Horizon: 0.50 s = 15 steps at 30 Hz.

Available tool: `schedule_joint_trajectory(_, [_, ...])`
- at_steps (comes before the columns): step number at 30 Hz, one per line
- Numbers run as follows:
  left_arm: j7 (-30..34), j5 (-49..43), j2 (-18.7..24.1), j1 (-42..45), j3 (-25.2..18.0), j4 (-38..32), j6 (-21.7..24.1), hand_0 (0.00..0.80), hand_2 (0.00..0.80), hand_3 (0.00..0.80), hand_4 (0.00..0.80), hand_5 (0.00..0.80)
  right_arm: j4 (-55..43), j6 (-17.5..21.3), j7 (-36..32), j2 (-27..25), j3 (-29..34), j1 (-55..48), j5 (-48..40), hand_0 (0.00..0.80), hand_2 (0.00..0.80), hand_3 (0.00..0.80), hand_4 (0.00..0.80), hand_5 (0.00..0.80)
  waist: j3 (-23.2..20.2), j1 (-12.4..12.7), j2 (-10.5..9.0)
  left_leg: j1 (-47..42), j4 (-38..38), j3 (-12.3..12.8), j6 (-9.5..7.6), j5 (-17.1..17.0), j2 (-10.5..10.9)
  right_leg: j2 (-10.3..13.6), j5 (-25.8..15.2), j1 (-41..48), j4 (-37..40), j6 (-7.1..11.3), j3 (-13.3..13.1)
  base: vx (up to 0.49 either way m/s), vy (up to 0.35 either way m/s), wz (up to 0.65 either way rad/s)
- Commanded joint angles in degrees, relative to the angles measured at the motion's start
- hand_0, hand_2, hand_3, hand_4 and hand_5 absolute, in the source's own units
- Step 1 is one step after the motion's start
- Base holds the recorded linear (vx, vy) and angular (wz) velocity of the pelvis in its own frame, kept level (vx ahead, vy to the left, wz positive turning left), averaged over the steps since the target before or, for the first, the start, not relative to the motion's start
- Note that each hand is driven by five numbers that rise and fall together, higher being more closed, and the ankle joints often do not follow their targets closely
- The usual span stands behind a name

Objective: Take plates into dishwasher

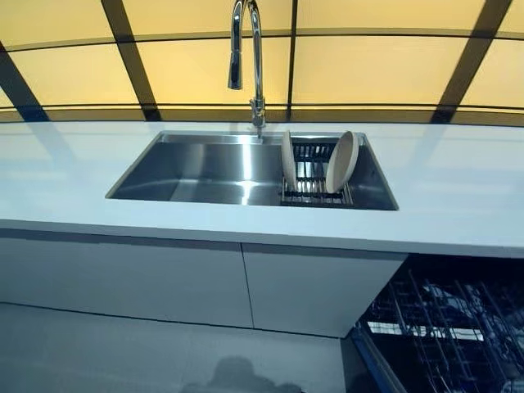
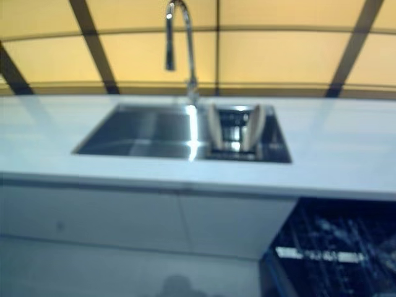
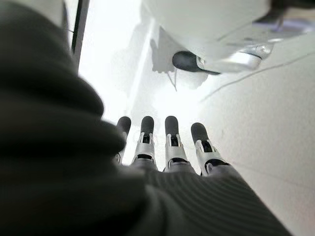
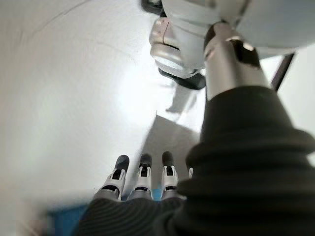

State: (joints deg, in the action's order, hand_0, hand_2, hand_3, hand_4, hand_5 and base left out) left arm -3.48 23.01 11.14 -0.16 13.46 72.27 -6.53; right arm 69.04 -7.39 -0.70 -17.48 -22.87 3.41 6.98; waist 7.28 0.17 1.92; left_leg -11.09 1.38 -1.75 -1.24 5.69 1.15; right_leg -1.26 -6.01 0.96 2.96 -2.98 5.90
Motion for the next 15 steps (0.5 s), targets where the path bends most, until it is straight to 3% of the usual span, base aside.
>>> schedule_joint_trajectory(1, [0.6,-3.7,2.2,-2.7,1.3,0.0,-0.2,0.0,0.0,0.0,0.0,0.0,-2.7,7.3,-3.6,1.4,-4.3,5.1,3.6,0.0,0.0,0.0,0.0,0.0,-1.2,1.3,-2.79,4.6,-0.6,0.6,-3.75,-1.4,2.8,2.6,3.5,0.9,-1.8,5.52,-2.2,0.039,-0.061,0.02])
schedule_joint_trajectory(2, [1.1,-4.1,3.1,-2.9,1.8,-0.7,-0.6,0.0,0.0,0.0,0.0,0.0,-6.5,8.3,-5.0,0.5,-5.4,5.8,2.2,0.0,0.0,0.0,0.0,0.0,-0.9,1.5,-3.19,4.9,-0.5,0.8,-3.77,-1.4,2.6,2.7,3.6,0.5,-2.0,5.66,-1.9,0.033,-0.074,0.07])
schedule_joint_trajectory(7, [1.3,-4.9,6.8,-1.9,0.7,-3.8,-1.4,0.0,0.0,0.0,0.0,0.0,-36.4,5.0,-20.8,-9.2,-6.6,6.3,-5.3,0.0,0.0,0.0,0.0,0.0,0.0,1.0,-4.88,5.9,-0.1,2.8,-3.81,-1.2,1.5,2.8,3.5,-1.1,-2.7,6.46,-2.0,0.016,-0.063,0.04])
schedule_joint_trajectory(8, [2.1,-5.0,8.5,-1.5,-0.8,-4.2,-1.7,0.0,0.0,0.0,0.0,0.0,-46.7,3.3,-27.1,-14.9,-5.3,5.5,-12.2,0.0,0.0,0.0,0.0,0.0,0.2,0.4,-5.41,5.9,0.2,3.7,-3.82,-1.1,1.2,2.8,3.3,-1.4,-2.8,6.74,-2.2,0.024,-0.048,-0.02])
schedule_joint_trajectory(10, [2.8,-5.1,9.6,-1.0,-2.3,-3.6,-1.0,0.0,0.0,0.0,0.0,0.0,-55.8,1.8,-35.6,-20.3,-1.5,4.8,-22.1,0.0,0.0,0.0,0.0,0.0,0.2,-0.4,-5.96,5.6,0.5,4.8,-3.8,-1.0,0.8,2.9,3.4,-1.5,-3.1,7.03,-2.4,0.037,-0.03,0.0])
schedule_joint_trajectory(13, [3.8,-6.5,10.0,-0.7,-3.6,-2.2,0.4,0.0,0.0,0.0,0.0,0.0,-62.8,0.7,-45.3,-23.9,3.7,4.7,-36.8,0.0,0.0,0.0,0.0,0.0,-0.1,-1.1,-6.47,5.1,1.1,5.8,-3.68,-1.0,0.5,2.9,3.3,-1.3,-3.1,7.47,-2.6,0.046,-0.018,-0.12])
schedule_joint_trajectory(15, [3.9,-7.3,10.0,-0.6,-4.0,-1.5,0.9,0.0,0.0,0.0,0.0,0.0,-65.0,-0.5,-47.4,-23.8,7.2,5.5,-44.7,0.0,0.0,0.0,0.0,0.0,-0.4,-1.2,-6.59,4.6,1.5,6.1,-3.56,-1.0,0.4,2.9,3.3,-1.1,-3.1,7.69,-2.8,0.052,-0.013,-0.1])
